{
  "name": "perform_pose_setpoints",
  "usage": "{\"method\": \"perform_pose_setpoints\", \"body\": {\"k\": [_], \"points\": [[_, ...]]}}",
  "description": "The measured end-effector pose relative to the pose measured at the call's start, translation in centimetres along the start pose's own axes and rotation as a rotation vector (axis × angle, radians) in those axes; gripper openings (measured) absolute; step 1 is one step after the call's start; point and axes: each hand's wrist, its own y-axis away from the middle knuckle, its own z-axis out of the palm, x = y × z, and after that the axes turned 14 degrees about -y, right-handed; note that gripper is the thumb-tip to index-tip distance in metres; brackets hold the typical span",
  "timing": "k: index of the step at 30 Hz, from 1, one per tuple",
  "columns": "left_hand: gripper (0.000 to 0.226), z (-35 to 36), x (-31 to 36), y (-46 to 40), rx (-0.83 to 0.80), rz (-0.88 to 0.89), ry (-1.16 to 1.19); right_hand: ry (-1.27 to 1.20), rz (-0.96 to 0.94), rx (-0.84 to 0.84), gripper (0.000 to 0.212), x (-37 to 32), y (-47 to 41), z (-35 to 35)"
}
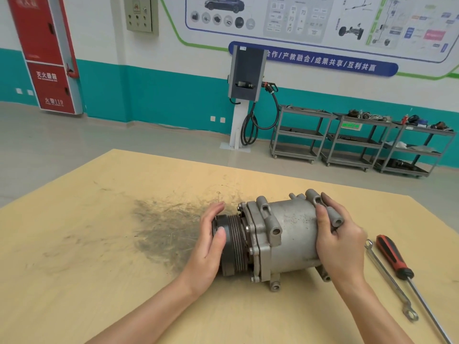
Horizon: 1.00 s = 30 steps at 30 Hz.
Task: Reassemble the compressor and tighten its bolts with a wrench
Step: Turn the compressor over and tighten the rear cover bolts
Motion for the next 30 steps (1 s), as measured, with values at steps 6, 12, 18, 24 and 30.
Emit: {"method": "perform_pose_setpoints", "body": {"k": [6, 12, 18, 24, 30], "points": [[0.051, 0.7, -0.2, -0.6, -0.033, 0.010, -0.003, 0.080, -0.056, 0.016, 0.048, -0.1, -0.2, -0.7], [0.061, 1.8, 0.0, -1.3, -0.175, 0.037, -0.023, 0.298, -0.181, 0.031, 0.054, -1.7, -1.1, -2.3], [0.065, 2.2, -0.7, -1.2, -0.190, 0.092, -0.236, 0.486, -0.352, -0.087, 0.054, -4.3, -2.5, -2.7], [0.089, 0.5, -1.5, -0.2, -0.209, 0.088, -0.364, 0.628, -0.630, -0.248, 0.050, -6.8, -4.0, -0.8], [0.101, -1.7, -2.7, -0.8, -0.336, -0.059, -0.518, 0.696, -0.662, -0.382, 0.061, -7.9, -6.4, 1.9]]}}
